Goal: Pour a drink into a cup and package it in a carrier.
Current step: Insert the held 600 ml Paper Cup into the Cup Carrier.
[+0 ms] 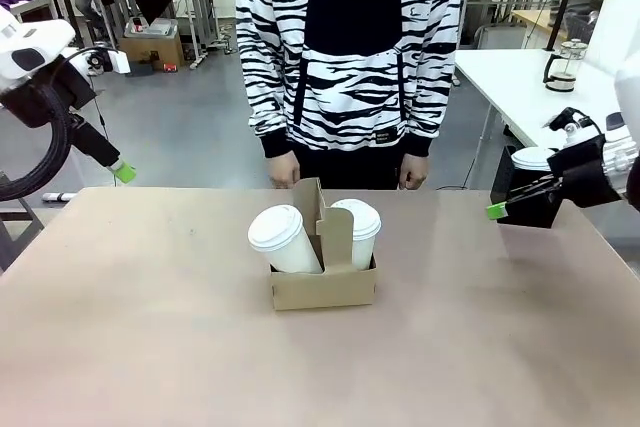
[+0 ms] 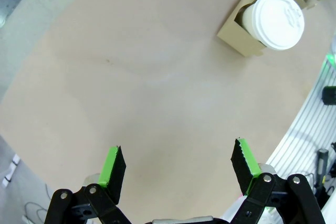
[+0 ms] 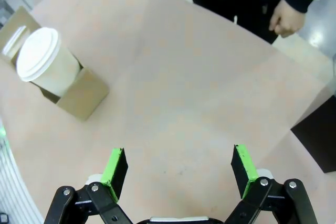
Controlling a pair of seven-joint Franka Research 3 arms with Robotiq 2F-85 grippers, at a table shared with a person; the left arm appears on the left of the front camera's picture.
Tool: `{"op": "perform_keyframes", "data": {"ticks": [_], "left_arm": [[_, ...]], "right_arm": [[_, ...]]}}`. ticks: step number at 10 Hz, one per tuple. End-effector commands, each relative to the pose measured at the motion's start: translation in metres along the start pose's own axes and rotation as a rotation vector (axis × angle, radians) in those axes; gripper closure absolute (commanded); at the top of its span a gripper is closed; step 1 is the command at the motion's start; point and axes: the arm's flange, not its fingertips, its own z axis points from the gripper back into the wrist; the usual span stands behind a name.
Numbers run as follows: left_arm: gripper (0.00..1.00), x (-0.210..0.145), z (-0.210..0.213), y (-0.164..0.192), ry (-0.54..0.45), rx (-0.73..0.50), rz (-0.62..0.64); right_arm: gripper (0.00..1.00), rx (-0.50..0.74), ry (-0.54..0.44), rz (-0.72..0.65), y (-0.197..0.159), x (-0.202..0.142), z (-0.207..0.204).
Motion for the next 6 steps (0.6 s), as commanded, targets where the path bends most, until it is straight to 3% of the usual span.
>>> {"op": "perform_keyframes", "data": {"ticks": [1,6], "left_arm": [[0.00,0.0008,0.0016,-0.0005,0.011,0.011,0.010],[0.00,0.0008,0.0016,-0.0005,0.011,0.011,0.010]], "right_arm": [[0.00,0.011,0.003,0.003,0.0006,-0.0017,-0.0002],[0.00,0.011,0.003,0.003,0.0006,-0.0017,-0.0002]]}}
